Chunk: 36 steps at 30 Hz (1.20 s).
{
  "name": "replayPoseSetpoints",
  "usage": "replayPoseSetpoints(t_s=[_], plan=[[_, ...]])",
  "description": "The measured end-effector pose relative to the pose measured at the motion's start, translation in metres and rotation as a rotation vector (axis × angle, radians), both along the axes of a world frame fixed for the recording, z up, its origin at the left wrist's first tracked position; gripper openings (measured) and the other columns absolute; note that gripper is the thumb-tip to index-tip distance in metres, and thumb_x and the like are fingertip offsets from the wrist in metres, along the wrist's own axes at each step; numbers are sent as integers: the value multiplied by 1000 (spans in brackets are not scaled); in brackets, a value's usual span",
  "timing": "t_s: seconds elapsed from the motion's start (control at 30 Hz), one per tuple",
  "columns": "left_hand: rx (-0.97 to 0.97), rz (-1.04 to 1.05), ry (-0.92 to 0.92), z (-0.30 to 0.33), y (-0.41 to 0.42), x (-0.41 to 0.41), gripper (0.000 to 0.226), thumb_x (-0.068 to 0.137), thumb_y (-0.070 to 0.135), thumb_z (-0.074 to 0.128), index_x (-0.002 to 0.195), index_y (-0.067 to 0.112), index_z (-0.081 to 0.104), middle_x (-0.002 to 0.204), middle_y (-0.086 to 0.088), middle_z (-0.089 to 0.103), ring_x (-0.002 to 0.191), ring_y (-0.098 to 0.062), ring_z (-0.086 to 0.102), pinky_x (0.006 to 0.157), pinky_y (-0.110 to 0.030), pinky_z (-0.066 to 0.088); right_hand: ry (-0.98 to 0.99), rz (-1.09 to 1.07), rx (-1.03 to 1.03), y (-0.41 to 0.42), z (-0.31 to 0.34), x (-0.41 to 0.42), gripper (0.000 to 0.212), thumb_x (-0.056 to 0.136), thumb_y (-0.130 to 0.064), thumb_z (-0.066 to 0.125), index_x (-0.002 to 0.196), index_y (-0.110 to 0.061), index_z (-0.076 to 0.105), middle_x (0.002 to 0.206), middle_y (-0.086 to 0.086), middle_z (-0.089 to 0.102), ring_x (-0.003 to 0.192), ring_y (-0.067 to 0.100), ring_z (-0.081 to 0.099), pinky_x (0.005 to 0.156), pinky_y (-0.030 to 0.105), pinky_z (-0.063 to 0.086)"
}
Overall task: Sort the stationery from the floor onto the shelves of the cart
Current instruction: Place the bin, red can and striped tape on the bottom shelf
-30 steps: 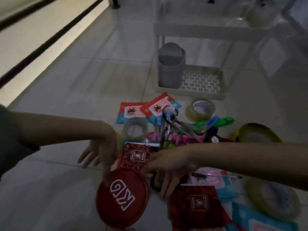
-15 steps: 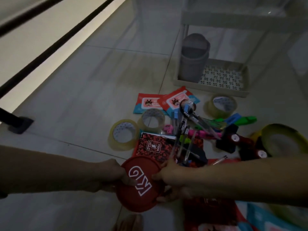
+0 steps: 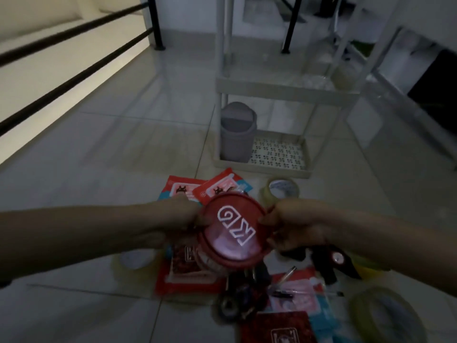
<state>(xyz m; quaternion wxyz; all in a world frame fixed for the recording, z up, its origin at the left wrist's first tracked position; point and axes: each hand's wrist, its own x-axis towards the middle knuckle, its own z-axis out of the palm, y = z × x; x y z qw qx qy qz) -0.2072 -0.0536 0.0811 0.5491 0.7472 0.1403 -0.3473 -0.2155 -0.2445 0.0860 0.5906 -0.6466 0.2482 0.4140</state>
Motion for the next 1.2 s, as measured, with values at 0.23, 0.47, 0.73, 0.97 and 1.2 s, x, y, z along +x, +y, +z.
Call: replayPoseSetpoints(t_s=[0.23,0.47,0.73,0.97,1.2], plan=[[-104,2,-243,35,-68,99,10,84,-7,56,87,0,61,64,-4,65,66,-14,56,58,-18,49,-428,-186,-182,-54,38,62,29,98,-5,41,70,-8,46,65,8,44,56,15,44,32,10,42],[186,-178,-546,-2,-124,166,28,75,-1,71,101,-5,63,98,-15,63,86,-22,58,75,-32,51,-462,-447,-187,-87,-2,120,11,97,2,40,94,-5,48,78,6,44,67,19,46,31,17,48],[296,-220,-772,-26,-145,213,35,77,-1,69,110,-7,58,110,-19,65,107,-27,59,78,-25,42,-574,-600,-159,-99,-49,176,27,95,2,44,122,2,43,113,15,49,84,27,57,39,24,55],[238,-86,-805,-69,-163,231,29,82,-3,61,110,-1,51,118,-24,57,112,-34,53,66,-16,32,-564,-675,-174,-113,-81,208,12,95,5,43,94,-1,54,78,7,51,62,16,50,34,15,49],[199,29,-807,-99,-173,245,34,85,-8,45,119,-4,45,121,-22,56,115,-31,52,79,-22,37,-647,-754,-162,-116,-96,221,18,90,10,44,97,-5,52,80,9,55,55,10,55,42,16,47]])
